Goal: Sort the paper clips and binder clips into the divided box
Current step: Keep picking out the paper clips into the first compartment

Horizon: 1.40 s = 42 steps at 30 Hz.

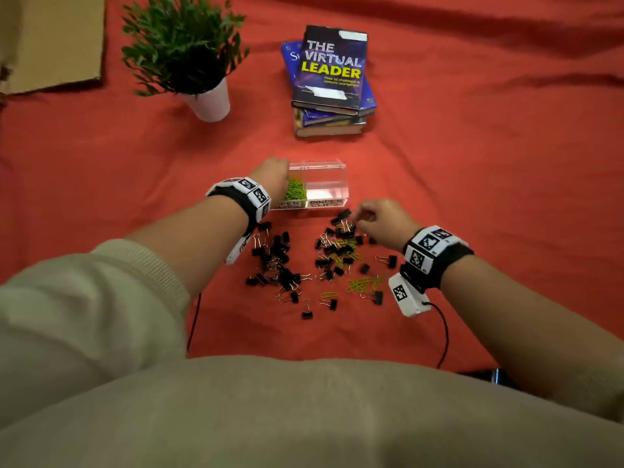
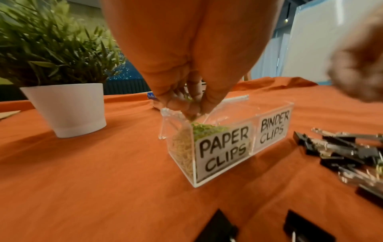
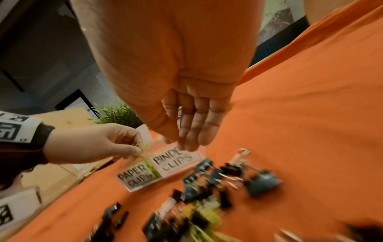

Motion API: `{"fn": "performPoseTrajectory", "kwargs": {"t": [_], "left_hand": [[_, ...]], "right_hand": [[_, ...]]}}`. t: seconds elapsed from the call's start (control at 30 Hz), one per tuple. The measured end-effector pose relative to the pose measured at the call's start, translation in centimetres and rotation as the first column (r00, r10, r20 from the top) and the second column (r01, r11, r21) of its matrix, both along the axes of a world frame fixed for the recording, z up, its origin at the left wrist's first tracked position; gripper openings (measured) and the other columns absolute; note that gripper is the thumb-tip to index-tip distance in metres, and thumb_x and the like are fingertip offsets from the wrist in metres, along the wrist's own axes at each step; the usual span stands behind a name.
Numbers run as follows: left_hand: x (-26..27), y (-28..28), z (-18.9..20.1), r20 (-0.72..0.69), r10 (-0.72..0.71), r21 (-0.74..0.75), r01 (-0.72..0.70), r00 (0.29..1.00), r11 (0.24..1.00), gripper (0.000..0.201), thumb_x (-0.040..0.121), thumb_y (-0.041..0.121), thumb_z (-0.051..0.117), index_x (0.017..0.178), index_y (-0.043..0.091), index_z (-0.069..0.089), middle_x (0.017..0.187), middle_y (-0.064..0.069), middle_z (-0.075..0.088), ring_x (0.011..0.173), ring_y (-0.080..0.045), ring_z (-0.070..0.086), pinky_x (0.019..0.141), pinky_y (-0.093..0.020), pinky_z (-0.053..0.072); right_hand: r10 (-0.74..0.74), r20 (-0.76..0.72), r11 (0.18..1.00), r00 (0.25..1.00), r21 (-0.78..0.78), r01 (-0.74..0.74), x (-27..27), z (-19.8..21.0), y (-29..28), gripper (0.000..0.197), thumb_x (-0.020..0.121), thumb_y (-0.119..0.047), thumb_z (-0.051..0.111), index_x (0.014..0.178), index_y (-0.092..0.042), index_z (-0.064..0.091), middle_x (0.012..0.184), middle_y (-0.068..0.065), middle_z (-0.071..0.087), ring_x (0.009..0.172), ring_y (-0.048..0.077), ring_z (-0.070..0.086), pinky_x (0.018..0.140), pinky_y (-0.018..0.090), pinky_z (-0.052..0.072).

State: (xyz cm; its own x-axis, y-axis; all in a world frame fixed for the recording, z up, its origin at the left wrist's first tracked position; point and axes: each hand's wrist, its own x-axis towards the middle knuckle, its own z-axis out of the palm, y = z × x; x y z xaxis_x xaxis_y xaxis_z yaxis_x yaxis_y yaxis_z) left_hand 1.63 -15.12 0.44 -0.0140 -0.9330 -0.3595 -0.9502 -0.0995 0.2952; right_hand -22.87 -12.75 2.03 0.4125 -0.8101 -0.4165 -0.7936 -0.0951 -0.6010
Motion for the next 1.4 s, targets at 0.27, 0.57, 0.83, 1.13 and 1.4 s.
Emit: {"fn": "performPoseTrajectory", "kwargs": {"t": [0.27,0.57,0.83,1.13,1.4], "left_hand": [[-2.3,4.3,-0.1,-0.091,0.019,-0.306,-0.046,0.996,0.951,0.014,0.088,0.012,0.053,0.101,0.007,0.056,0.108,-0.010,0.056,0.102,-0.027,0.051,0.085,-0.037,0.045],[-10.2,13.9,-2.4,-0.060,-0.425,0.036,0.427,0.903,0.903,0.017,0.088,0.025,0.051,0.096,0.014,0.061,0.103,-0.001,0.058,0.098,-0.020,0.056,0.078,-0.034,0.048],[-10.6,15.1,-3.4,0.017,-0.481,0.076,0.479,0.877,0.875,0.023,0.091,0.025,0.047,0.097,0.010,0.064,0.102,-0.004,0.060,0.098,-0.023,0.057,0.084,-0.038,0.049],[-10.7,15.5,-3.5,-0.020,-0.353,0.166,0.352,0.935,0.921,0.022,0.091,0.025,0.056,0.110,0.016,0.058,0.114,-0.001,0.058,0.105,-0.022,0.058,0.082,-0.036,0.048],[-11.3,15.9,-3.8,0.010,-0.346,0.175,0.339,0.938,0.924,0.022,0.095,0.014,0.045,0.113,0.007,0.055,0.114,-0.008,0.055,0.106,-0.027,0.055,0.086,-0.040,0.050]], "right_hand": [[0.153,-0.211,0.983,0.965,0.131,-0.127,-7.2,-2.8,5.4,0.019,0.080,-0.003,0.055,0.092,-0.010,0.069,0.082,-0.003,0.063,0.076,0.012,0.056,0.068,0.020,0.039],[0.341,-0.319,0.940,0.884,0.121,-0.319,-9.0,-4.6,7.0,0.009,0.080,-0.015,0.058,0.077,-0.019,0.052,0.092,0.005,0.062,0.086,0.023,0.057,0.073,0.032,0.044],[0.189,-0.155,0.978,0.970,0.121,-0.171,-9.8,-5.0,6.3,0.011,0.084,-0.008,0.052,0.090,-0.011,0.061,0.082,0.005,0.063,0.075,0.020,0.057,0.070,0.030,0.045],[0.202,-0.077,0.975,0.976,0.108,-0.193,-9.0,-4.7,5.6,0.013,0.087,-0.011,0.057,0.099,-0.010,0.061,0.081,-0.001,0.054,0.075,0.016,0.050,0.055,0.018,0.033],[0.360,-0.216,0.928,0.908,-0.018,-0.372,-8.7,-6.0,6.8,0.017,0.092,-0.015,0.051,0.105,-0.005,0.054,0.115,0.012,0.053,0.108,0.027,0.050,0.088,0.030,0.037]]}}
